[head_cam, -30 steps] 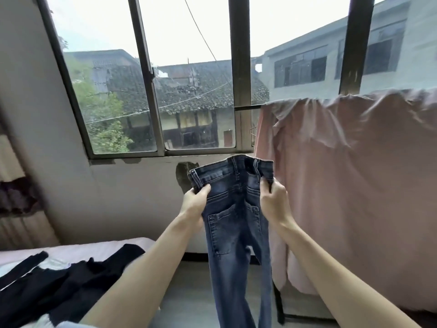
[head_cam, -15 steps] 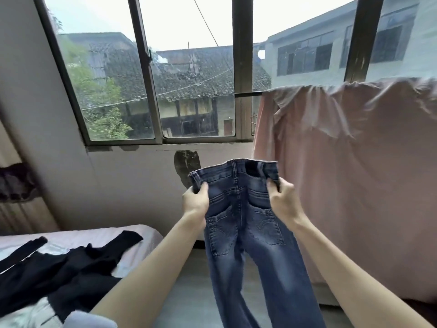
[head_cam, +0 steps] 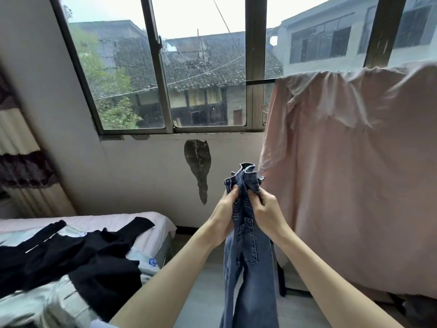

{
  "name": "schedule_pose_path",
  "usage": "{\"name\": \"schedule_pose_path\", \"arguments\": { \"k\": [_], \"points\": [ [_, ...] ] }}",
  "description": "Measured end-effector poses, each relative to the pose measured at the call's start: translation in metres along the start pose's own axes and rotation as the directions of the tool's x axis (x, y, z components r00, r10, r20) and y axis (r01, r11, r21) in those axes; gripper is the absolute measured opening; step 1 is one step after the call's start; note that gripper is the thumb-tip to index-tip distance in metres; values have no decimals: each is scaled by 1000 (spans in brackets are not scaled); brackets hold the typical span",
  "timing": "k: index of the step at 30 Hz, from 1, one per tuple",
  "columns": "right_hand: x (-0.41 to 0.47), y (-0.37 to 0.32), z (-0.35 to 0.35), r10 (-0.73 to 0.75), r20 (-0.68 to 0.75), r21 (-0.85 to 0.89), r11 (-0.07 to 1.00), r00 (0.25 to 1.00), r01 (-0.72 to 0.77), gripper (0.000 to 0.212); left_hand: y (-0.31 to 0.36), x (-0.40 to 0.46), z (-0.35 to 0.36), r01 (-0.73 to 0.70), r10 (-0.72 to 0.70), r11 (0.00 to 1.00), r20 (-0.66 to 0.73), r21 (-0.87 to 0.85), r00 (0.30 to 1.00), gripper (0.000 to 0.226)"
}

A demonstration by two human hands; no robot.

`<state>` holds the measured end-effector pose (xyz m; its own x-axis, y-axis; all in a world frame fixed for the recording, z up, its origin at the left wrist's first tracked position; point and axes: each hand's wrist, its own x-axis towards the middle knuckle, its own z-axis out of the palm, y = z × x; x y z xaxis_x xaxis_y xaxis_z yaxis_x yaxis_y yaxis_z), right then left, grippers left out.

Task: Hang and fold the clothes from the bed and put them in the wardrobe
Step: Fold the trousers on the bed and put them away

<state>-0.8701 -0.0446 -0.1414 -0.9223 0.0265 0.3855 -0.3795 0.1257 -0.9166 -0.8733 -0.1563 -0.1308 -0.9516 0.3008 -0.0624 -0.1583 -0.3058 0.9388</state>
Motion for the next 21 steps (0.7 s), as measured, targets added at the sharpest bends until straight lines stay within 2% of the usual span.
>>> {"name": "schedule_pose_path", "arguments": {
  "k": [6, 10, 15, 17, 19, 21],
  "points": [
    [-7, -2, 25, 16, 193, -76, 997, 981, -1, 41, 1, -11, -22, -75, 76, 996, -37, 41, 996, 42],
    [-17, -10, 40, 32, 306, -142, 990, 951, 12, 60, 6, -20, -36, -55, 55, 998, -42, -13, 998, 48],
    [-21, -16, 53, -46, 457, -165, 977, 888, 136, 68, 23, -38, -50, -125, 123, 992, -50, -31, 991, 74],
    [-19, -13, 57, -58, 478, -161, 975, 876, 153, 69, 27, -44, -50, -149, 156, 986, -98, 77, 983, 66],
    [-17, -11, 60, -60, 520, -96, 987, 852, 128, 70, 30, -44, -56, -184, 220, 968, -223, 172, 950, 45],
    [-16, -8, 61, -63, 492, -48, 994, 869, 99, 64, 35, -44, -63, -242, 285, 956, -325, 168, 902, 27]
  ]
}}
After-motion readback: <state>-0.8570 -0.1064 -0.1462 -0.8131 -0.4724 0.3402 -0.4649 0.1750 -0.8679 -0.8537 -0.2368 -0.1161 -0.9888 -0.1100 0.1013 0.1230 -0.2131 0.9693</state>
